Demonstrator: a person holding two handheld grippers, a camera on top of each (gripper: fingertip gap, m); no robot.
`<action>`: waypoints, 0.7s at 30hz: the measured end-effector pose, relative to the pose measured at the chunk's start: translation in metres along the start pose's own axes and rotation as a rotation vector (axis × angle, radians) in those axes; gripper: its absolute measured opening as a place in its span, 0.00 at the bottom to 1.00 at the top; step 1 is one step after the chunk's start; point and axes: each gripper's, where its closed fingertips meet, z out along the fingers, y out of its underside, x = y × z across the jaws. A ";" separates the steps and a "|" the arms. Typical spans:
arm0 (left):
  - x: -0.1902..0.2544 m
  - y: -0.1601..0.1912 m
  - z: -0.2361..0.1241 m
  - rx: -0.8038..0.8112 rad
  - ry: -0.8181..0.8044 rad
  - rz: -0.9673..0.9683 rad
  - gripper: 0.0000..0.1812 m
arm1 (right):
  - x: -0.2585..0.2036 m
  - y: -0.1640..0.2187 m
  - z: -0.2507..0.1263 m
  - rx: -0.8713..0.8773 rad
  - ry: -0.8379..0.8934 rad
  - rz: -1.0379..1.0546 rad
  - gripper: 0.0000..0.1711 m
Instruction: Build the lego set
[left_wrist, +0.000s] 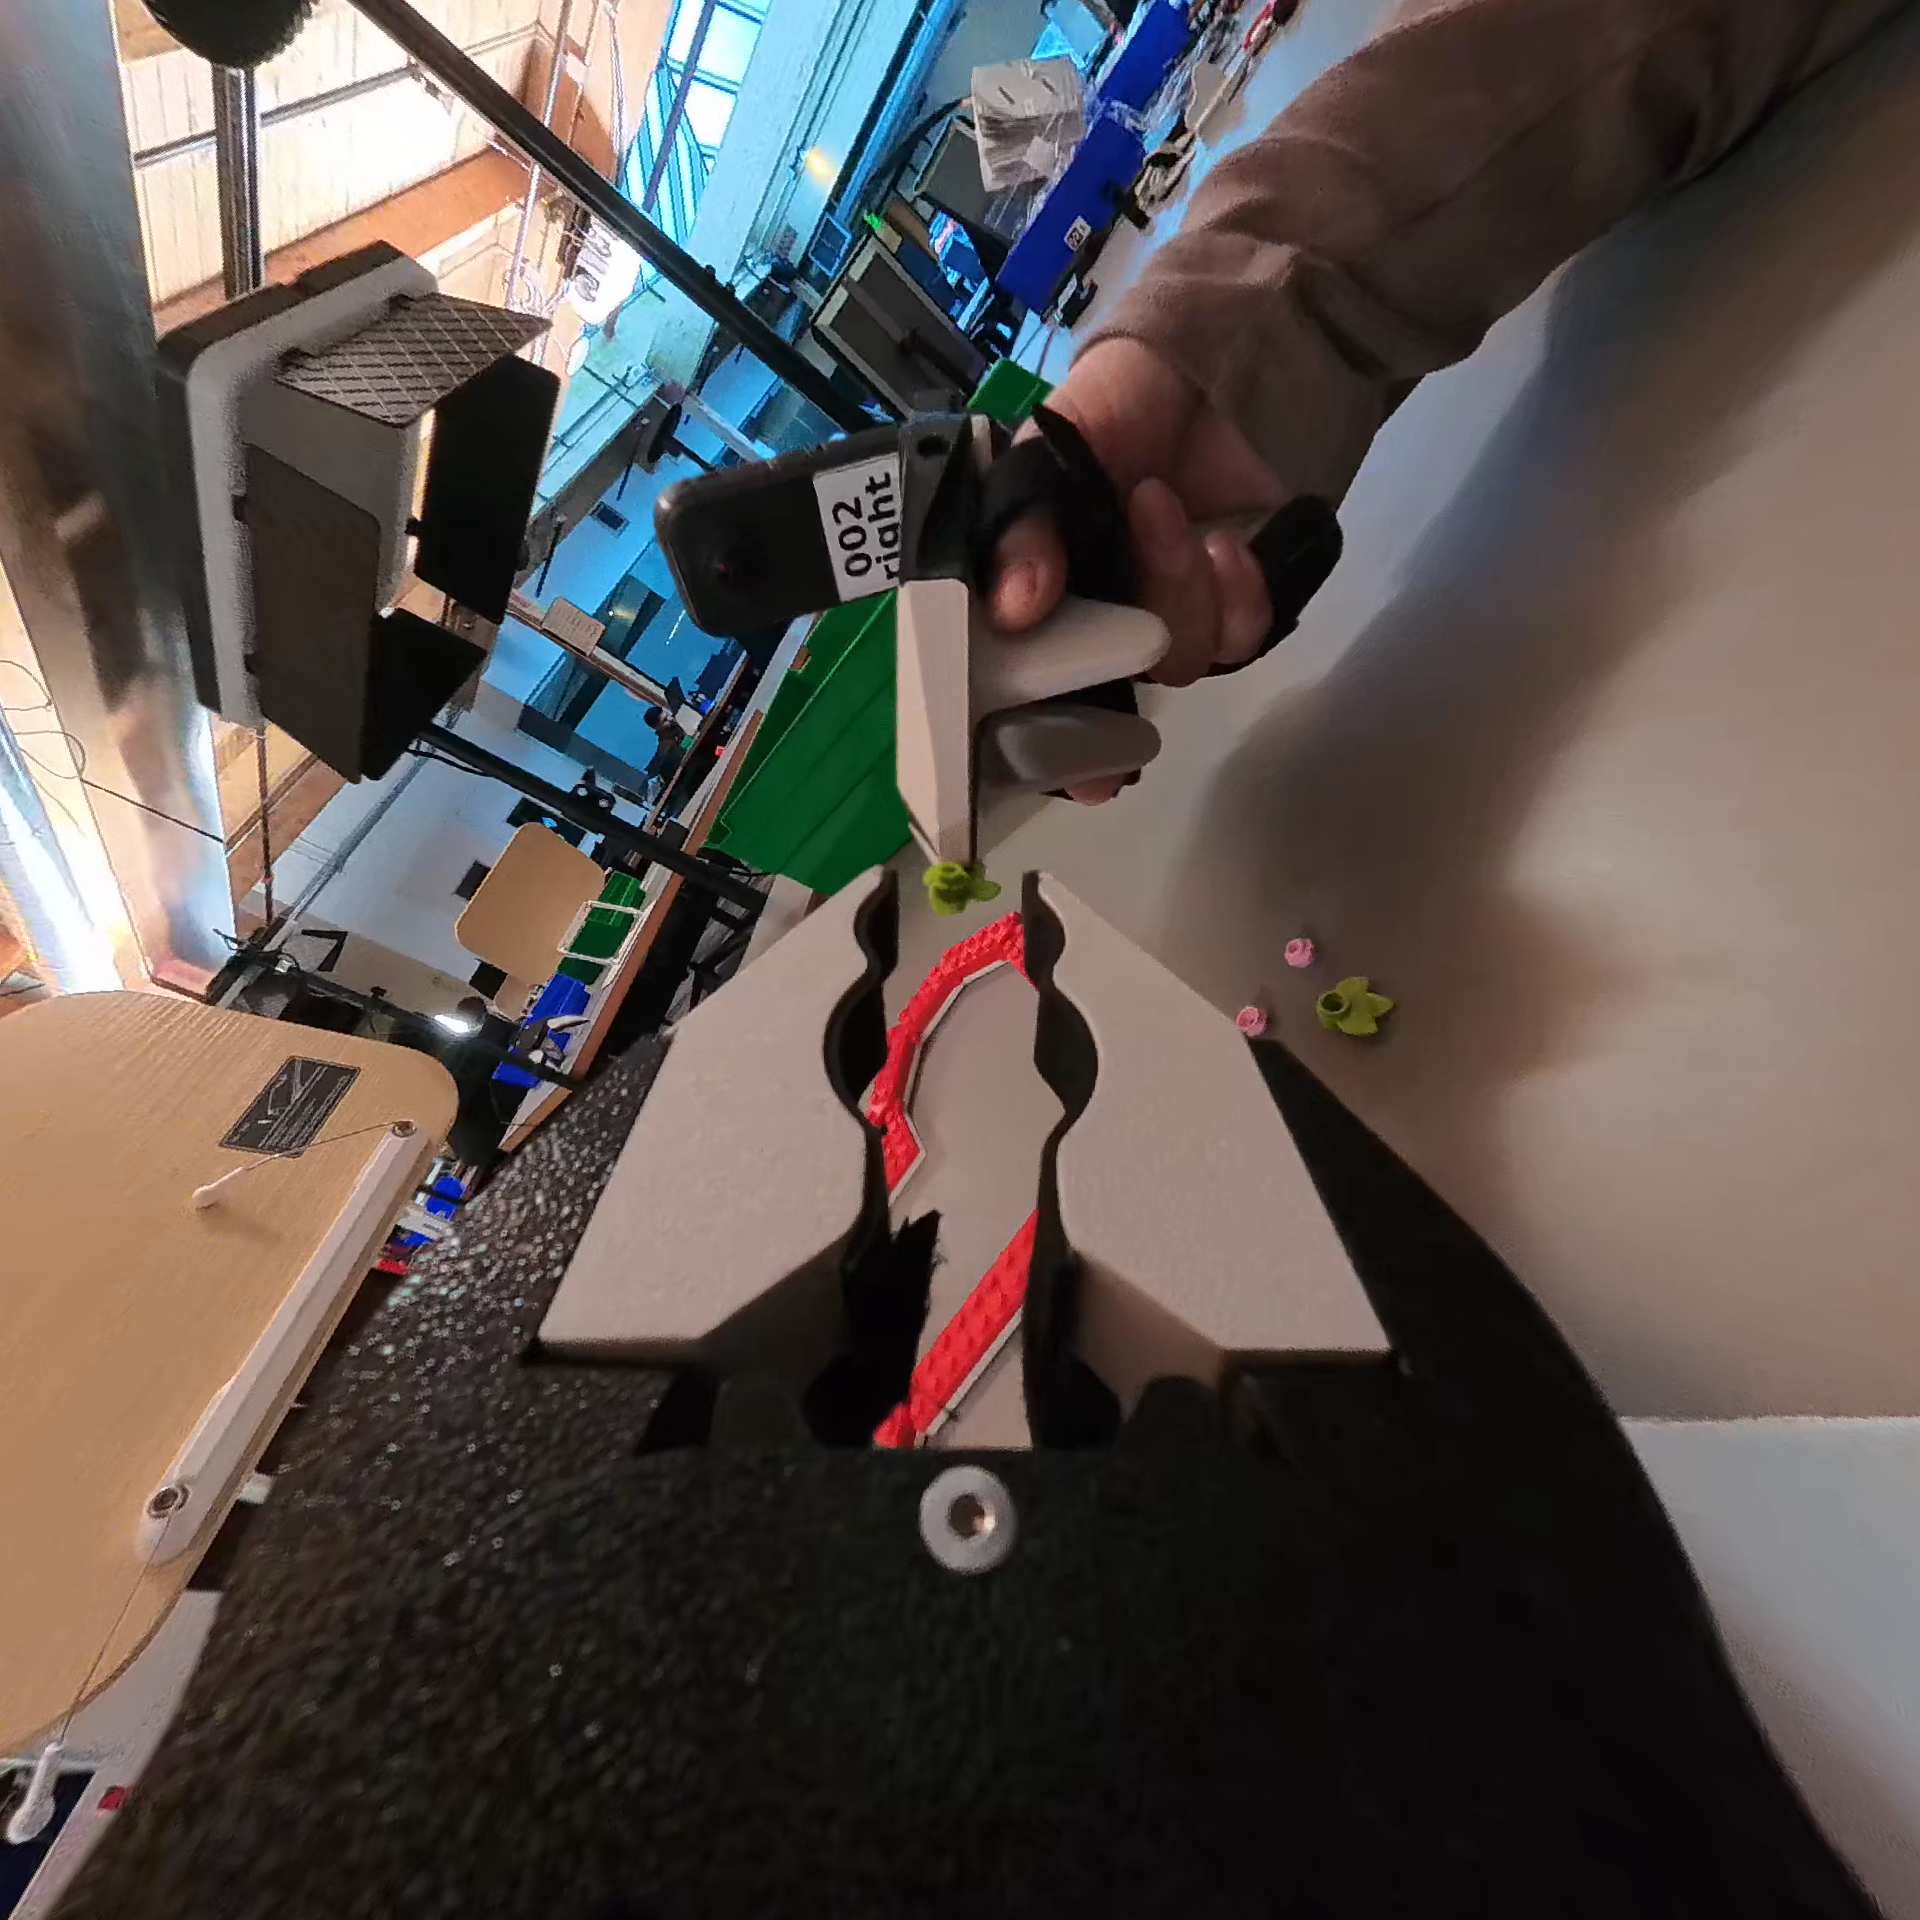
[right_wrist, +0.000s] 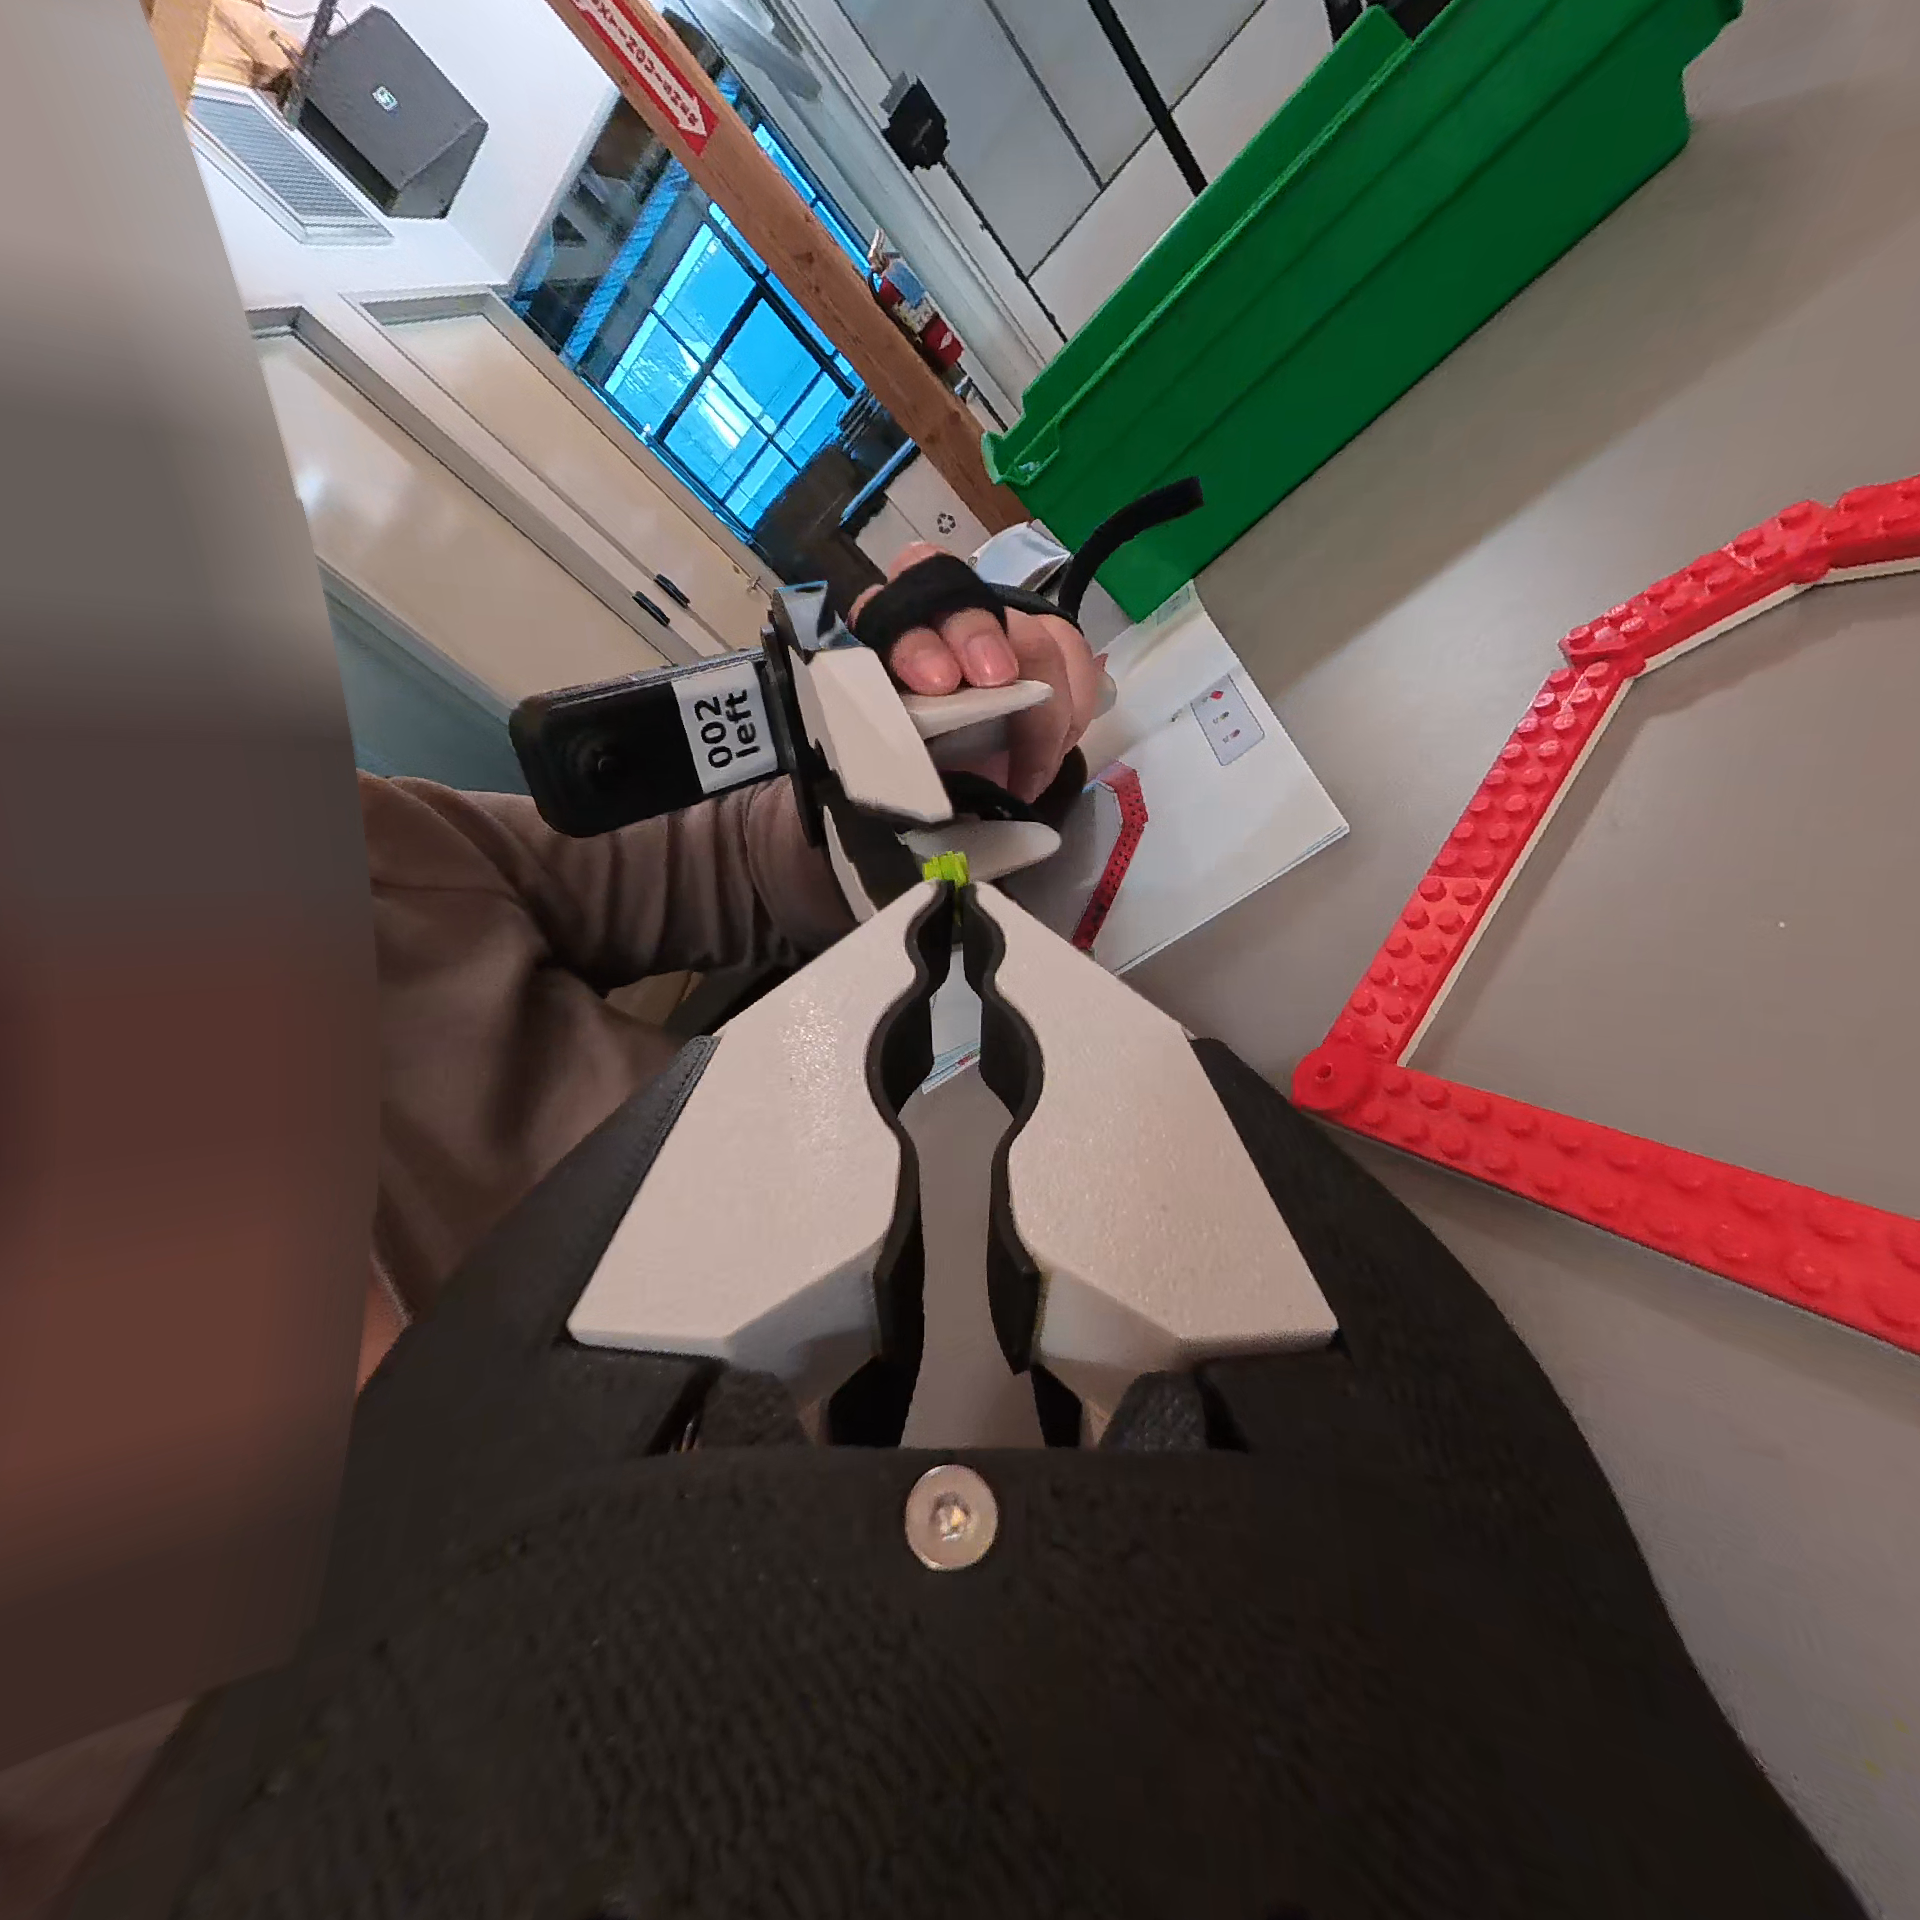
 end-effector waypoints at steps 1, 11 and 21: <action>0.001 0.000 0.000 0.000 0.008 0.001 0.10 | 0.000 0.001 0.000 -0.001 -0.005 0.011 0.00; 0.004 0.011 0.001 -0.015 0.081 -0.133 0.06 | 0.008 0.004 0.002 -0.027 0.064 -0.074 0.01; -0.003 0.012 -0.002 0.062 0.224 -0.606 0.06 | 0.013 0.002 -0.006 -0.203 0.497 -1.270 0.09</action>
